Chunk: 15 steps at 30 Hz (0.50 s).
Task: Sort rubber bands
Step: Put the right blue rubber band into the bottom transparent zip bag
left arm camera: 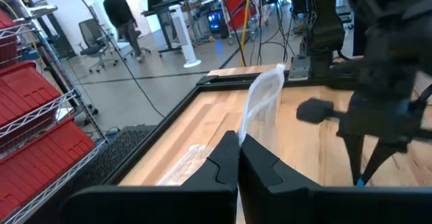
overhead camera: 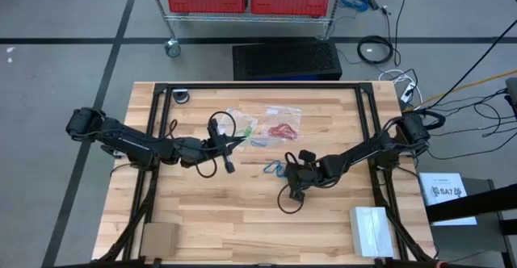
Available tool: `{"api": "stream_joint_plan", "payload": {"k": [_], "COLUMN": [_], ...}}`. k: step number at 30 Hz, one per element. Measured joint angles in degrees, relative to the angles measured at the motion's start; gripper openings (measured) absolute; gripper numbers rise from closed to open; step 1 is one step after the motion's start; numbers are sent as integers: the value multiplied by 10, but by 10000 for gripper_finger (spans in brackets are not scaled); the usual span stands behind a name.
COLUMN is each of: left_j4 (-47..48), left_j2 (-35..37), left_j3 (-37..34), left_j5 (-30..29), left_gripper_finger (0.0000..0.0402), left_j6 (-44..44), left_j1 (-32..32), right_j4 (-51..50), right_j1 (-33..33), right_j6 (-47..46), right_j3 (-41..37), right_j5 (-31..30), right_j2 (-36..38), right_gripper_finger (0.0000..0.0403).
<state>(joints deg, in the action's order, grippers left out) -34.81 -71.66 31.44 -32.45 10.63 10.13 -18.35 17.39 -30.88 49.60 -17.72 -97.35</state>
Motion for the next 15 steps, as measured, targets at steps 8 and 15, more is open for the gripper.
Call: {"api": "stream_joint_plan", "payload": {"k": [8, 15], "left_j4": [3, 26], "left_j2": [0, 0], "left_j3": [0, 0], "left_j5": [0, 12], "left_gripper_finger": [1, 1], "left_j6": [-1, -12], "left_j1": [0, 0], "right_j4": [-143, -232], "right_j1": [35, 49], "right_j6": [31, 99], "right_j3": [116, 241], "right_j5": [-75, -152], "right_j2": [11, 11], "right_gripper_finger": [3, 2]}}
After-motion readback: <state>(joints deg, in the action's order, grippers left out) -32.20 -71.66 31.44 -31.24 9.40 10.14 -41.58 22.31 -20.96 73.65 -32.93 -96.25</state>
